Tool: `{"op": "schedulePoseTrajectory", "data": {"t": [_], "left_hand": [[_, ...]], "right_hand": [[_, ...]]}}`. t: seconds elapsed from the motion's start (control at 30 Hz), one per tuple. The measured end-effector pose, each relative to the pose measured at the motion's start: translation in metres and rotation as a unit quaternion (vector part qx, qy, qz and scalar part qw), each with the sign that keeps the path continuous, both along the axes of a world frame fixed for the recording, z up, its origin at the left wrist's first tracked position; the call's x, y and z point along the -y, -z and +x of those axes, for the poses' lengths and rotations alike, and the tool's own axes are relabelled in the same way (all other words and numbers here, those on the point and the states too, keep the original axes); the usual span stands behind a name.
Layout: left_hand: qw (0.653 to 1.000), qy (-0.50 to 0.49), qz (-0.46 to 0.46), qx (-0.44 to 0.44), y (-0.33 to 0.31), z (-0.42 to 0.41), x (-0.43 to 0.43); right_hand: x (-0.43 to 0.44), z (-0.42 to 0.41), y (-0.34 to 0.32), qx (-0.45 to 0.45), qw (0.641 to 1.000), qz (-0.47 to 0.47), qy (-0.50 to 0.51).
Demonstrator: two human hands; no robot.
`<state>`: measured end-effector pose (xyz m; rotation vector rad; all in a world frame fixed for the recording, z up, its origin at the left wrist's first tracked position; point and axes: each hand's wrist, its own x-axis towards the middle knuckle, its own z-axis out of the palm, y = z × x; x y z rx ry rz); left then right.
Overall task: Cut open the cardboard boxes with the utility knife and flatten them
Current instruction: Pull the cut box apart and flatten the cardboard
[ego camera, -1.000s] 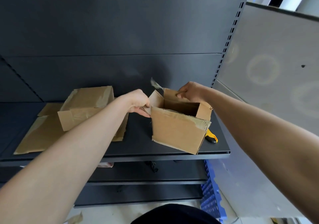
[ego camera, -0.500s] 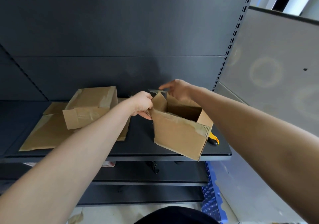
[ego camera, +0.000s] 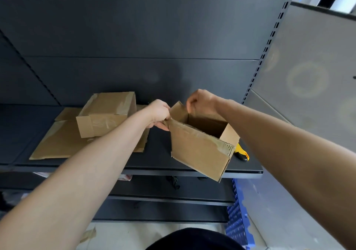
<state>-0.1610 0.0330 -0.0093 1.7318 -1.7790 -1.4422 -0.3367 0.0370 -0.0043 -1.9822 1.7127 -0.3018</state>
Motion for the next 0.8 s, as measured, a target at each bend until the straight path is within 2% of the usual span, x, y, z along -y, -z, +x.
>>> {"op": "schedulePoseTrajectory", "data": {"t": [0.07, 0.13, 0.23, 0.27, 0.37, 0.43, 0.5, 0.6, 0.67, 0.73, 0.8], "left_hand": [[1.0, -0.014, -0.017, 0.013, 0.001, 0.002, 0.002], [0.999, -0.016, -0.03, 0.025, 0.001, 0.001, 0.004], [0.998, -0.011, -0.052, 0.044, 0.002, -0.003, 0.005], [0.997, -0.013, -0.059, 0.05, 0.002, -0.004, 0.006], [0.995, -0.026, -0.08, 0.06, 0.003, -0.006, 0.008], [0.994, -0.032, -0.09, 0.052, 0.003, -0.008, 0.01], [0.993, -0.046, -0.103, 0.045, 0.003, -0.011, 0.011], [0.989, -0.086, -0.12, 0.031, 0.005, -0.012, 0.015], [0.978, -0.114, -0.169, 0.054, 0.003, -0.015, 0.017], [0.946, -0.124, -0.27, 0.125, -0.005, -0.023, 0.012], [0.911, -0.064, -0.375, 0.158, -0.017, -0.036, -0.001]], "right_hand": [[-0.002, -0.003, 0.0, -0.101, 0.994, 0.016, -0.043], [-0.003, -0.004, 0.0, -0.131, 0.989, 0.039, -0.053], [-0.003, -0.007, -0.002, -0.033, 0.996, 0.08, 0.0], [-0.004, -0.009, -0.002, -0.004, 0.998, 0.062, 0.015], [-0.009, -0.015, 0.002, 0.005, 0.999, -0.027, 0.028], [-0.011, -0.018, 0.006, 0.028, 0.997, -0.037, 0.057], [-0.011, -0.021, 0.006, 0.048, 0.994, -0.003, 0.101], [-0.014, -0.028, -0.003, 0.014, 0.991, 0.08, 0.11], [-0.017, -0.031, -0.01, -0.021, 0.985, 0.121, 0.118], [-0.016, -0.031, -0.012, -0.034, 0.982, 0.121, 0.141], [-0.015, -0.027, -0.013, -0.005, 0.977, 0.127, 0.169]]}}
